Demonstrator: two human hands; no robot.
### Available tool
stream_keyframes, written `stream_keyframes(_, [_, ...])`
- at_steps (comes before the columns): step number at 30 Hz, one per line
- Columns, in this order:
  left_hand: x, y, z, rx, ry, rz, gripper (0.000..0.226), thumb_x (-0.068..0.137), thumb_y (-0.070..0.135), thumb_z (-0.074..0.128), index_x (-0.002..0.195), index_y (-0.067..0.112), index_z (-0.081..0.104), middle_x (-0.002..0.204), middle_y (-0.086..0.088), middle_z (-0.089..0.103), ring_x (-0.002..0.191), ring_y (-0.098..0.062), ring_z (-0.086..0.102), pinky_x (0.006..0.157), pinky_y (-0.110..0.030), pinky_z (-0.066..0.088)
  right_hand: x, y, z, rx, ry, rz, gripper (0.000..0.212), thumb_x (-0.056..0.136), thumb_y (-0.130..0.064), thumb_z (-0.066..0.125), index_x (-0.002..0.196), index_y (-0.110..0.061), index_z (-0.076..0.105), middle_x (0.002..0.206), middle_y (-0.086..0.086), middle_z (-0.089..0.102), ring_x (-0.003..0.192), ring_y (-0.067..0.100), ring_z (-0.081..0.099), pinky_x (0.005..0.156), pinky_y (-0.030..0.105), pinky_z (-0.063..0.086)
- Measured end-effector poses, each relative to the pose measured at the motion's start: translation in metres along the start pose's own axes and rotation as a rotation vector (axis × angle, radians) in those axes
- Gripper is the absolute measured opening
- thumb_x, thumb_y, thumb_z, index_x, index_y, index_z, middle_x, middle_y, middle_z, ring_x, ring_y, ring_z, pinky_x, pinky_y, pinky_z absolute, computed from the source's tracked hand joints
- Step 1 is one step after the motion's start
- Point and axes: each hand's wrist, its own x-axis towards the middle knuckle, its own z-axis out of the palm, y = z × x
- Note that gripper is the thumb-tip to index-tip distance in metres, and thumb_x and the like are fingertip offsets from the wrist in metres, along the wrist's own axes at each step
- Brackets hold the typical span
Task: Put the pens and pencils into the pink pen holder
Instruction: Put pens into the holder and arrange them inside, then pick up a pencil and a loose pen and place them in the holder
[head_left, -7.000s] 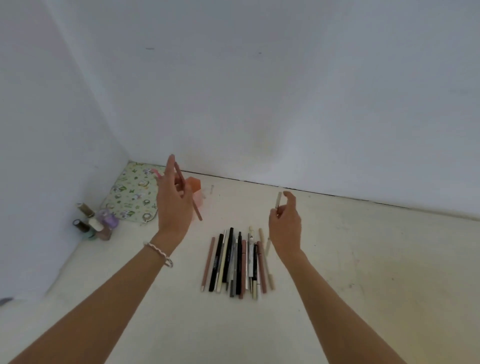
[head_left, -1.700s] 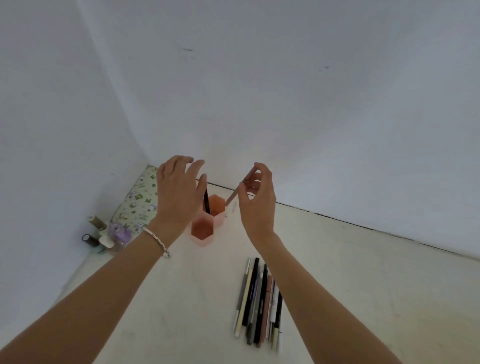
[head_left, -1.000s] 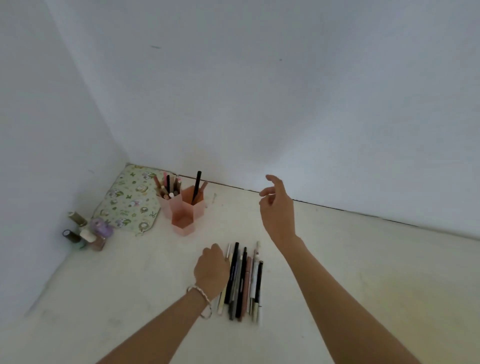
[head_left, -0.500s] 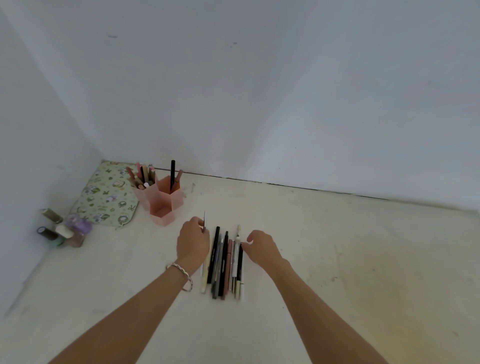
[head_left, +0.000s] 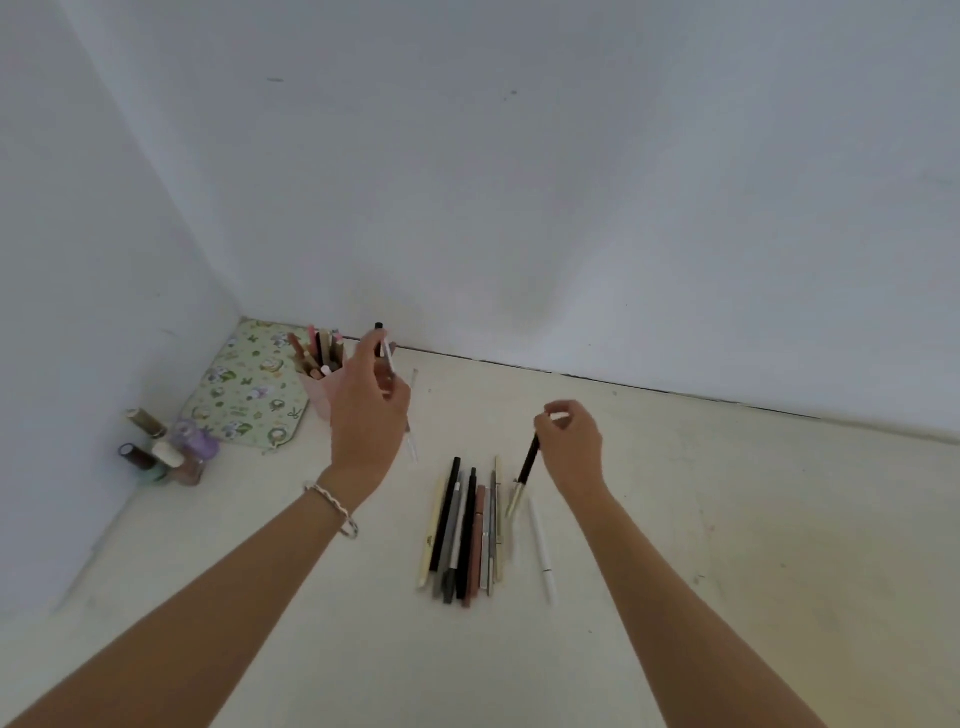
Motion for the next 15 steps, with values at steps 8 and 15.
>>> stream_keyframes(8, [0.078,-0.004,-0.024,0.369,0.209,0.213,0.035,0.091,0.014,0.06,0.122,0.022,0.045,0.091,0.002,0.067,0.082,-0.02,0.061,0.083,-0.035,0.046,0.008,-0.05,0.02,0.302,0.032,-0.081,0.017,0.087,-0.006,0.055,0.1,-0.015,0.062,0.078,0.008,0.067,0.066,0.02,0.059,0.058,0.022,0.046])
stream_keyframes(15, [0.083,-0.037,-0.025,0.683,0.136,0.329,0.022,0.09,0.024,0.059,0.109,0.016,0.066,0.11,-0.003,0.065,0.117,-0.027,0.052,0.1,-0.042,0.036,0.003,-0.078,0.068,0.378,0.017,-0.225,0.019,0.091,-0.007,0.057,0.103,-0.022,0.059,0.081,0.006,0.066,0.066,0.011,0.058,0.056,0.011,0.044])
